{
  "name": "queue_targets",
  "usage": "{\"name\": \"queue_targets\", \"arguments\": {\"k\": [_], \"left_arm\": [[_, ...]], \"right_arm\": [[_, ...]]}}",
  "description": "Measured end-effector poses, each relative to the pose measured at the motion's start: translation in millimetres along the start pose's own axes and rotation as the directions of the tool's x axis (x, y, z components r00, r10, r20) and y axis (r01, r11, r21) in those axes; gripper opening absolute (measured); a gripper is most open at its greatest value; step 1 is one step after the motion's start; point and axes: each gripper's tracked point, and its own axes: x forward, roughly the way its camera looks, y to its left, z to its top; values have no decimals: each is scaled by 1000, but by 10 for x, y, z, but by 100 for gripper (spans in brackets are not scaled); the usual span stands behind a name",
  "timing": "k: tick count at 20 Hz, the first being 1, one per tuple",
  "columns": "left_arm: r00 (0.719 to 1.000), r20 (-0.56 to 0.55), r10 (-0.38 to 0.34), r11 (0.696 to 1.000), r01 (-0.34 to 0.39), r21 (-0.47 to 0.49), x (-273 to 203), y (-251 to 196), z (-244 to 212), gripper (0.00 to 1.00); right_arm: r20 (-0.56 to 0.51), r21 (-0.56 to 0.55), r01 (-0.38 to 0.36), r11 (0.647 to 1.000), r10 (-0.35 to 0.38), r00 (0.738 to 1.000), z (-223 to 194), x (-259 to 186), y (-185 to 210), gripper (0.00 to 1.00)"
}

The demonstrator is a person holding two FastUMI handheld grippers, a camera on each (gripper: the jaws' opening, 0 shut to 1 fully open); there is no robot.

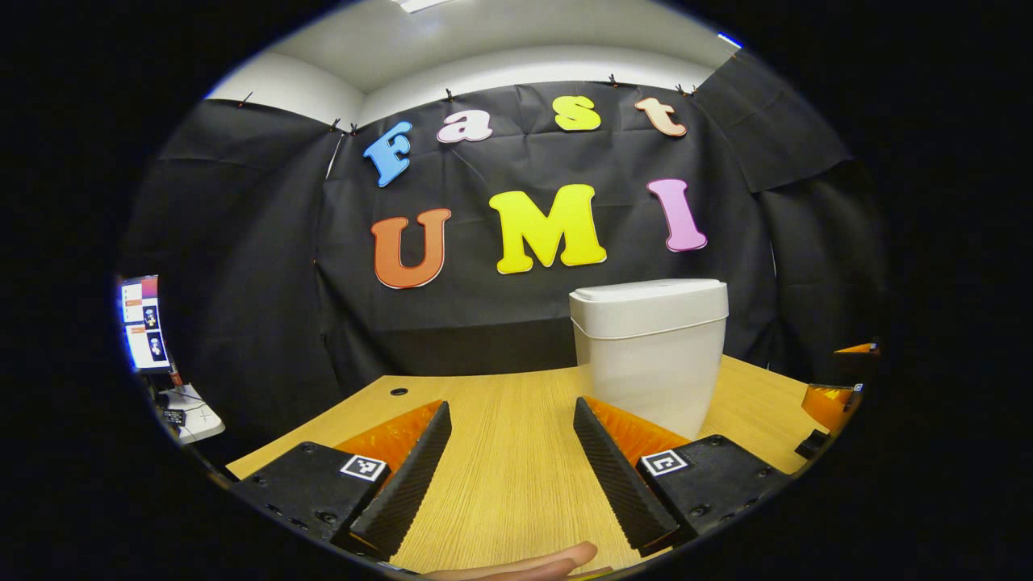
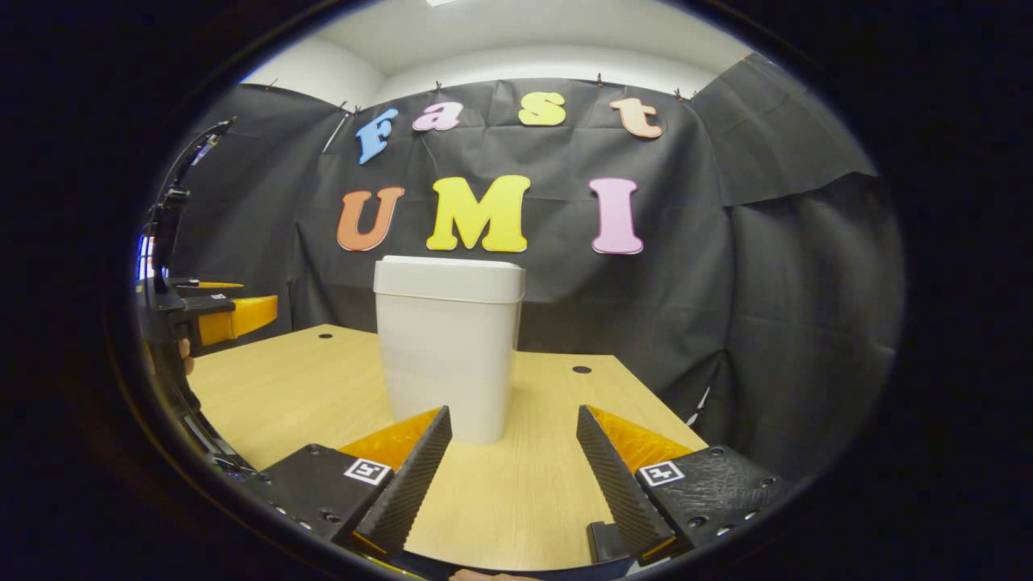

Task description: Press the lid of the desktop garbage bin to open it, pick up the crumpled paper on the desktop and throw it into the bin, then pick up the pop can on the desktop and drop it into the bin, and finally close the garbage bin lid.

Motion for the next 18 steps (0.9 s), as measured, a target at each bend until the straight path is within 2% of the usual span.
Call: {"name": "queue_targets", "arguments": {"k": [15,18], "left_arm": [[1000,-18,4,1000,-4,10,19,-11,-47,98],[1000,-9,4,1000,-4,12,5,-7,-19,98]], "right_arm": [[-27,-11,2,1000,-3,1000,-98,32,10,98],[-30,-16,0,1000,-1,1000,-101,32,24,93]]}}
